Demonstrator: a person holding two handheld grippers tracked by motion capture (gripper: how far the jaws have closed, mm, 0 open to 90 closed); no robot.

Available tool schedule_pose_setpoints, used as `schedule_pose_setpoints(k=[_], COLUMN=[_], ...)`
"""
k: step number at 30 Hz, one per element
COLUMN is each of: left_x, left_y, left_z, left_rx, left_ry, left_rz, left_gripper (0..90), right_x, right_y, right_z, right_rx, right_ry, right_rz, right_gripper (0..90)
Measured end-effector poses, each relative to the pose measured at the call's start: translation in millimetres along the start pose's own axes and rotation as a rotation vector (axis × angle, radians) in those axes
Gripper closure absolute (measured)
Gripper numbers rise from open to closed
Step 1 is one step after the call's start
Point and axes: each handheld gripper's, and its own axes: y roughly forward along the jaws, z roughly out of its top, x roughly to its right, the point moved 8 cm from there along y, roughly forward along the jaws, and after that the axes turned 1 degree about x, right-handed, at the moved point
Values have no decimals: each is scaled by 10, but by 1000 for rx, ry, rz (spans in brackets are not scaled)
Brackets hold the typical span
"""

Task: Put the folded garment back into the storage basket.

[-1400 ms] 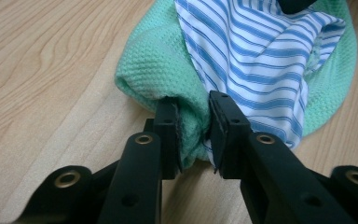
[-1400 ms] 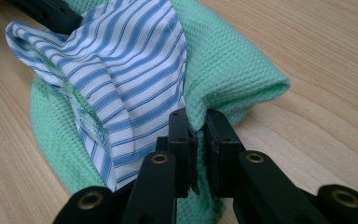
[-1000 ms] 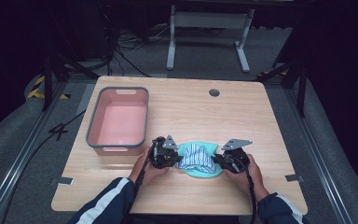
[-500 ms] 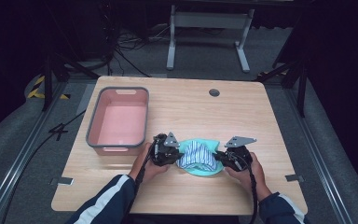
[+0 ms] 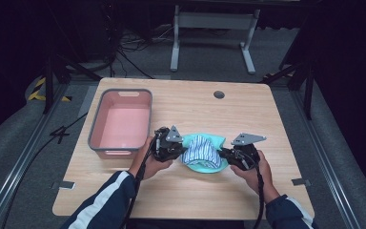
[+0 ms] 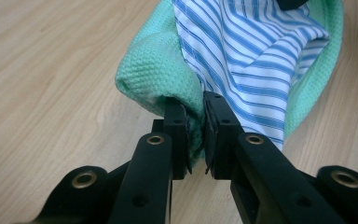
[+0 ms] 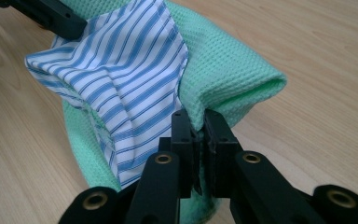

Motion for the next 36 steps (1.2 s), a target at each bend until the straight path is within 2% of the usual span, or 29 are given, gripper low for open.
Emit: schedule_pose_setpoints(k=[8,15,21,31,36], left_x=[-71,-152,-228,-395,-482], left_y=[-189,-398,-527,-850,-973], left_z=[156,253,275,286,268], left_rx=[21,34,42,55,70], left_ry=[19,41,34,39,21], left_rz=[24,53,76,132,146], left_gripper=[809,809,809,809,810], right_x=[-13,-52,-94,-225,-283], right_y=[-78,-111,-127,-76,-28], right_z=[211,394,583,906,1052], right_rx=[32,46,58,83,100], right_ry=[-5,-31,-55,-91,-95], right_rz=[-8,-12,-11,-1,9], right_gripper=[843,843,843,843,842])
